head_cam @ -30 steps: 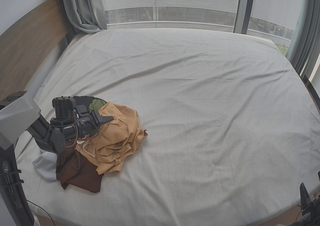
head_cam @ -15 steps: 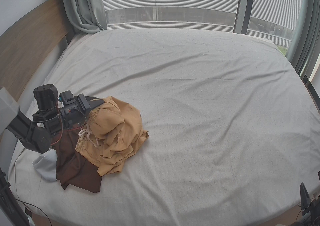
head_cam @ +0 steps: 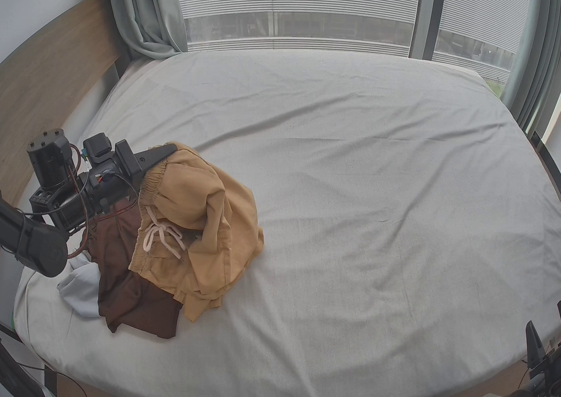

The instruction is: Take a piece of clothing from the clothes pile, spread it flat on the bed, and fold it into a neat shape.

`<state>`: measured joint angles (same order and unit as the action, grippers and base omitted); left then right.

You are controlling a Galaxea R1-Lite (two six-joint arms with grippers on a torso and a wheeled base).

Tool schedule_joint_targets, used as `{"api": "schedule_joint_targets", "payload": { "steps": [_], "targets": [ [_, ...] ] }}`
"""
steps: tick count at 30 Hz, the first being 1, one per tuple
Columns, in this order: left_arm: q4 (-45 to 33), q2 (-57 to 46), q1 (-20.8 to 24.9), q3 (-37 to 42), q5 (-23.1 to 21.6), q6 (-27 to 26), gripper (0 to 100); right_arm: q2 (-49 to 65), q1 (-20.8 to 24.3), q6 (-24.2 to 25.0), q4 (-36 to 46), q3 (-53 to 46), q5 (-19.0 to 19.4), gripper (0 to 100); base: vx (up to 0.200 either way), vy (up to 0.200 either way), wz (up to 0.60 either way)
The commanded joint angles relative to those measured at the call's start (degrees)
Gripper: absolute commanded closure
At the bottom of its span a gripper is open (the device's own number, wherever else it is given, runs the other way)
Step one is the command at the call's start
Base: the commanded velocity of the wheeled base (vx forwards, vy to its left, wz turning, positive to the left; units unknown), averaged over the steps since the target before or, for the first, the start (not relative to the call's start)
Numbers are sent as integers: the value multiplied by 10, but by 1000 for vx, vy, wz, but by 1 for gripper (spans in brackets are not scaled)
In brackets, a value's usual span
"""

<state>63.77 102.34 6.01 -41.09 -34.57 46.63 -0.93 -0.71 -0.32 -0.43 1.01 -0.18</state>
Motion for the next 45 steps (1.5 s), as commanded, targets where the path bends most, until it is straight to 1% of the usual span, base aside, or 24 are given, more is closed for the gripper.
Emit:
{"api": "schedule_joint_targets", "payload": {
  "steps": [1, 2, 4, 7, 11, 17, 21, 22, 23, 26, 28, 29, 33, 38, 41, 43, 45],
  "targets": [
    [2, -28, 10, 7, 0, -4, 100, 9, 0, 1, 0, -10, 0, 0, 0, 0, 0],
    [2, -28, 10, 7, 0, -4, 100, 9, 0, 1, 0, -10, 0, 0, 0, 0, 0],
    [15, -28, 15, 22, -1, -28, 100, 9, 0, 1, 0, -10, 0, 0, 0, 0, 0],
    [40, -23, 16, 35, -12, -46, 100, 9, 0, 1, 0, -10, 0, 0, 0, 0, 0],
    [63, -23, 25, 49, -28, -45, 100, 9, 0, 1, 0, -10, 0, 0, 0, 0, 0],
    [71, -25, 36, 55, -28, -42, 100, 9, 0, 1, 0, -10, 0, 0, 0, 0, 0],
    [72, -26, 54, 51, -23, -1, 100, 9, 0, 1, 0, -10, 0, 0, 0, 0, 0],
    [72, -27, 60, 49, -23, 25, 100, 9, 0, 1, 0, -10, 0, 0, 0, 0, 0],
    [79, -28, 67, 44, -21, 65, 100, 9, 0, 1, 0, -10, 0, 0, 0, 0, 0],
    [111, -28, 73, 37, -10, 165, 100, 9, 0, 1, 0, -10, 0, 0, 0, 0, 0],
    [140, -25, 81, 36, -8, 209, 100, 9, 0, 1, 0, -10, 0, 0, 0, 0, 0],
    [146, -24, 84, 37, -8, 213, 100, 9, 0, 1, 0, -10, 0, 0, 0, 0, 0],
    [149, -22, 111, 33, 15, 214, 100, 9, 0, 1, 0, -10, 0, 0, 0, 0, 0],
    [146, -15, 135, 14, 25, 217, 100, 9, 0, 1, 0, -10, 0, 0, 0, 0, 0],
    [146, -4, 160, 0, 51, 217, 100, 9, 0, 1, 0, -10, 0, 0, 0, 0, 0],
    [145, 6, 184, -15, 75, 221, 100, 9, 0, 1, 0, -10, 0, 0, 0, 0, 0],
    [145, 13, 202, -25, 86, 228, 100, 9, 0, 1, 0, -10, 0, 0, 0, 0, 0]
  ]
}}
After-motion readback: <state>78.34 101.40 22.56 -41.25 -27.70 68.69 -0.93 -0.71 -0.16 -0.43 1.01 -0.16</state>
